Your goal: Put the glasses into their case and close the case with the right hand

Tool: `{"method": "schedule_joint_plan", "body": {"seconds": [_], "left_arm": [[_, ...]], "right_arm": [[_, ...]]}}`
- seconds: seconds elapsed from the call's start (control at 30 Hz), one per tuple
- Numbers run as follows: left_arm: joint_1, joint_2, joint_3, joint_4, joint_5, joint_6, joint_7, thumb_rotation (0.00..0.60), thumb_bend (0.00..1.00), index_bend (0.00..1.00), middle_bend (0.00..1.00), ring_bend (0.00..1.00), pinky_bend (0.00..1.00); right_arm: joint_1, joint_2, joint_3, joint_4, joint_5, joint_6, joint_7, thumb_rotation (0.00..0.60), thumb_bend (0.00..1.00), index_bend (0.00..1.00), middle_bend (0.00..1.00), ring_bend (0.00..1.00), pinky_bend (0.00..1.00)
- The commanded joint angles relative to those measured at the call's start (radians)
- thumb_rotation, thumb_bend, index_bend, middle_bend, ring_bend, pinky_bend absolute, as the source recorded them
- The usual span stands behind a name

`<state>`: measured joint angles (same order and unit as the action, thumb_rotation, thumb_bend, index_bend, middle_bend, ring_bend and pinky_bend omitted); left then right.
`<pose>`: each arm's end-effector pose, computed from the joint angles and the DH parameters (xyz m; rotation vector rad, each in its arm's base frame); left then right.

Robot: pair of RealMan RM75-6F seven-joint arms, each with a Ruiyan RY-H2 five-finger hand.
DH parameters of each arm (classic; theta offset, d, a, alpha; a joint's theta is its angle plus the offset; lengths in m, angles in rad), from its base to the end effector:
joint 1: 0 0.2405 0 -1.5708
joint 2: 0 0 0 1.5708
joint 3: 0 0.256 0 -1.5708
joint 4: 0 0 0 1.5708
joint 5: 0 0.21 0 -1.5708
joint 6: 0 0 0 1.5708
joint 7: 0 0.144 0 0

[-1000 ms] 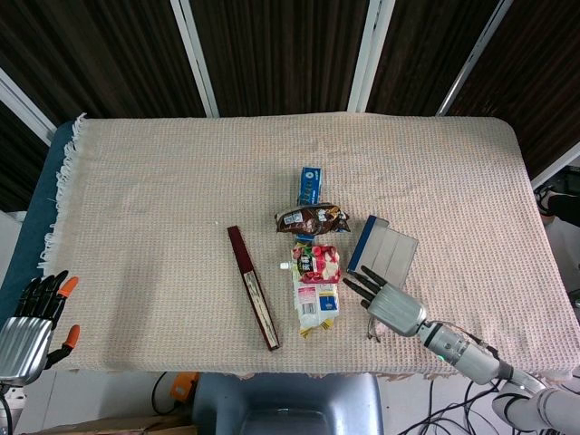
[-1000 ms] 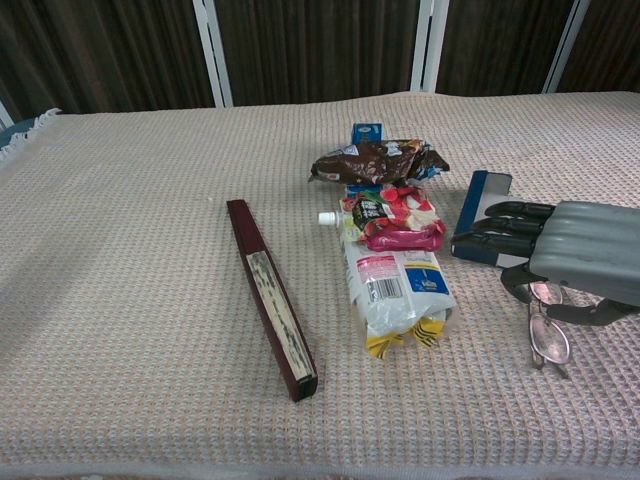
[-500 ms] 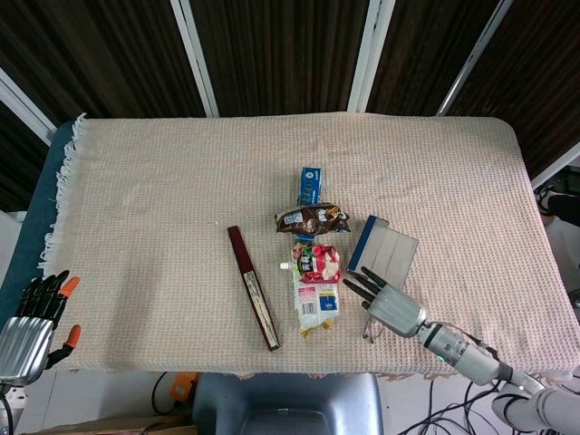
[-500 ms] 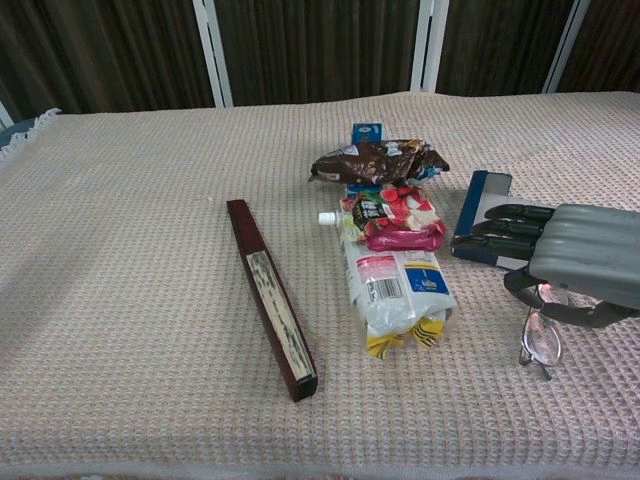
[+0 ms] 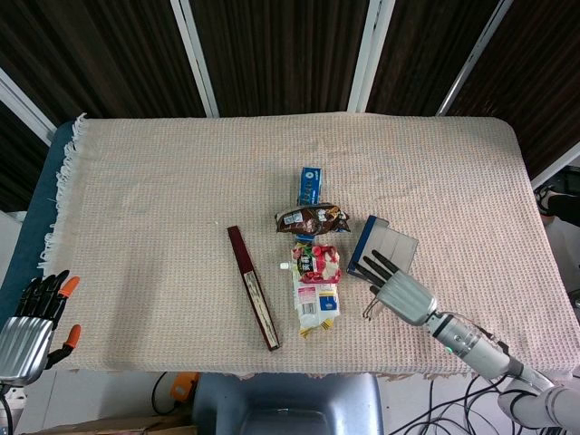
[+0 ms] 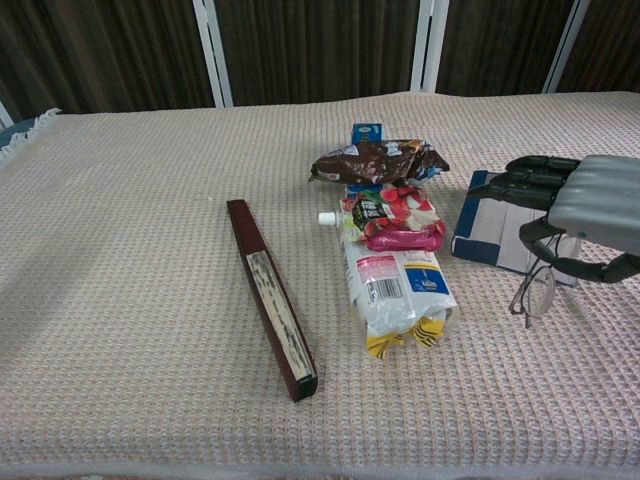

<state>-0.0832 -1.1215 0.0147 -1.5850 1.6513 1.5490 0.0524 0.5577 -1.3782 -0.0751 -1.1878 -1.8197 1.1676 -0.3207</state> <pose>-0.2981 0.1657 0.1516 -1.5340 -0.7833 -0.9266 -0.2570 -0.2883 0.0394 2.1851 -0.1078 0.6609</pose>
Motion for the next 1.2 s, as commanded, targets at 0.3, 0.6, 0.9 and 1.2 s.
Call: {"method": "schedule_joint_plan", "body": {"seconds": [0.3, 0.6, 0.9, 1.2], "left_arm": [[-0.007, -0.009, -0.001, -0.010, -0.006, -0.018, 0.032, 0.600, 0.41, 0.00, 0.00, 0.00, 0.06], [-0.017, -0.016, -0.008, -0.014, -0.019, -0.034, 0.052, 0.600, 0.41, 0.00, 0.00, 0.00, 0.06], [-0.017, -0.011, -0.007, -0.014, -0.022, -0.035, 0.041, 0.600, 0.41, 0.00, 0.00, 0.00, 0.06], [-0.017, -0.006, -0.006, -0.014, -0.025, -0.035, 0.028, 0.600, 0.41, 0.00, 0.00, 0.00, 0.06]], "right_arm": [[0.011, 0.044, 0.052, 0.082, 0.096, -0.042, 0.010, 0.600, 0.56, 0.69, 0.06, 0.00, 0.00], [0.062, -0.010, 0.079, 0.144, 0.137, -0.121, -0.019, 0.600, 0.56, 0.69, 0.06, 0.00, 0.00], [0.110, -0.062, 0.105, 0.152, 0.182, -0.194, -0.087, 0.600, 0.56, 0.69, 0.06, 0.00, 0.00], [0.127, -0.085, 0.104, 0.140, 0.198, -0.209, -0.125, 0.600, 0.56, 0.69, 0.06, 0.00, 0.00]]}}
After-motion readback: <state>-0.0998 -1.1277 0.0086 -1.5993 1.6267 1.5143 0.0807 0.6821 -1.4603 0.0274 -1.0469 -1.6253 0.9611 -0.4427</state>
